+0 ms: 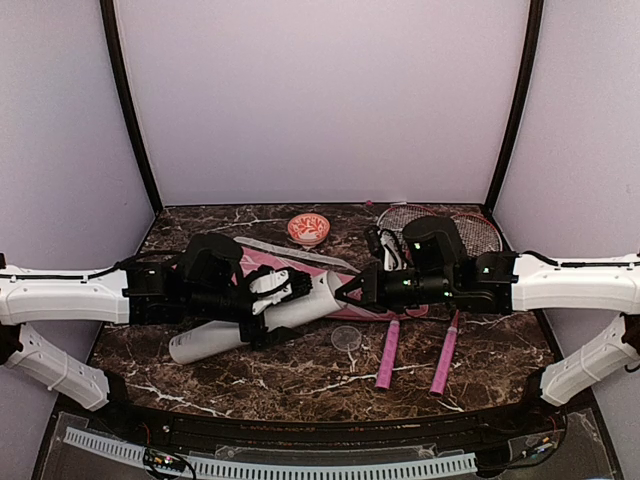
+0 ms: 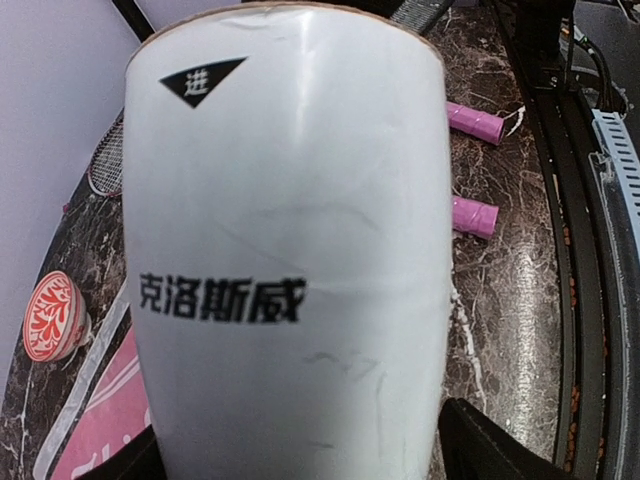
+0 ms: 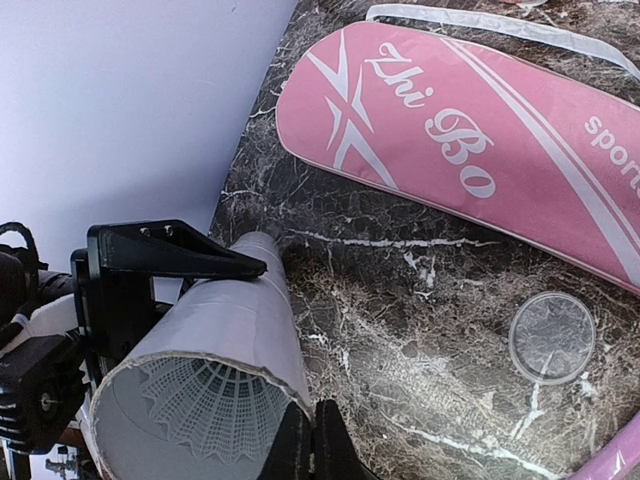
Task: Pack up the badminton gear
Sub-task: Pass from the right arm to the left, then adjust the shuttle tube at the center of the board.
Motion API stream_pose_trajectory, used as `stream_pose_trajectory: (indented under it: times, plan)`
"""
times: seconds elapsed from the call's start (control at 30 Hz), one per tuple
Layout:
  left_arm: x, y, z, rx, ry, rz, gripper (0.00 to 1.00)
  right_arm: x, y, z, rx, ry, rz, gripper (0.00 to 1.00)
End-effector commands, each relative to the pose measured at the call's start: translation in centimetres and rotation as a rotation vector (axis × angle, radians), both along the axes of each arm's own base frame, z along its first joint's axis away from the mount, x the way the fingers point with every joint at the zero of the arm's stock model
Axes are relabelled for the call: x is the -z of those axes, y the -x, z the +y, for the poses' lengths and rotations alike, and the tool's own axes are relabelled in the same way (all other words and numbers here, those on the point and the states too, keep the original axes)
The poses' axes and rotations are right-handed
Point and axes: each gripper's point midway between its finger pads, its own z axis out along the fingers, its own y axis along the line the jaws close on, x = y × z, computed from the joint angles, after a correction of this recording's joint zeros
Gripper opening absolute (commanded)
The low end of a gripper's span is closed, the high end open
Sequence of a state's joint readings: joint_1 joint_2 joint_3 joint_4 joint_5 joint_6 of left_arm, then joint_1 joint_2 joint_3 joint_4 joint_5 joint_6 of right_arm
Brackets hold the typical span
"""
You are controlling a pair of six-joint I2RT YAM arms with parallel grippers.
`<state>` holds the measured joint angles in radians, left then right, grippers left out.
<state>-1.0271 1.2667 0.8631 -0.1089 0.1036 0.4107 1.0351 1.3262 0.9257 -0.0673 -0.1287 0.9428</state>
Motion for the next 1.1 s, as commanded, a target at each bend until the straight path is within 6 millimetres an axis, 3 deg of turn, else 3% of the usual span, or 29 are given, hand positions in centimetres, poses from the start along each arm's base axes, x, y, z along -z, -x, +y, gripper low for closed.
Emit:
stream_pose_trajectory:
  times: [0.0,0.2,0.4,0.5,0.67,0.73,0.97,1.07]
  plan:
    - [-0.9,-0.6,-0.4,0.008,-0.003,-0.067,0.83,-1.9,-0.5,1.0,0.015,-0.051,-0.027,0.00]
    - [-0.5,-0.6,-0.3,0.015,-0.018,-0.077,0.70,-1.7,-0.5,0.9,0.019,-0.048,-0.022,0.00]
    - [-0.4,-0.5,-0.2,0.015,-0.016,-0.083,0.66,-1.6,-0.5,0.8,0.021,-0.045,-0.018,0.00]
    - [-0.4,-0.6,-0.1,0.006,-0.010,-0.087,0.65,-1.7,-0.5,0.4,0.030,-0.033,-0.027,0.10]
    - [-0.1,-0.5,0.3,-0.005,-0.007,-0.084,0.65,-2.9,-1.2,-2.0,0.090,0.022,-0.087,0.43]
    - [0.0,-0.4,0.5,-0.009,-0.004,-0.078,0.65,-3.0,-1.4,-3.4,0.124,0.043,-0.094,0.50]
    - [0.5,-0.1,1.5,-0.026,-0.023,-0.071,0.66,0.7,-1.2,-8.0,0.202,0.242,-0.075,0.59]
    - [0.8,0.3,2.2,-0.031,-0.026,-0.063,0.66,2.3,-0.9,-8.7,0.201,0.312,-0.059,0.60]
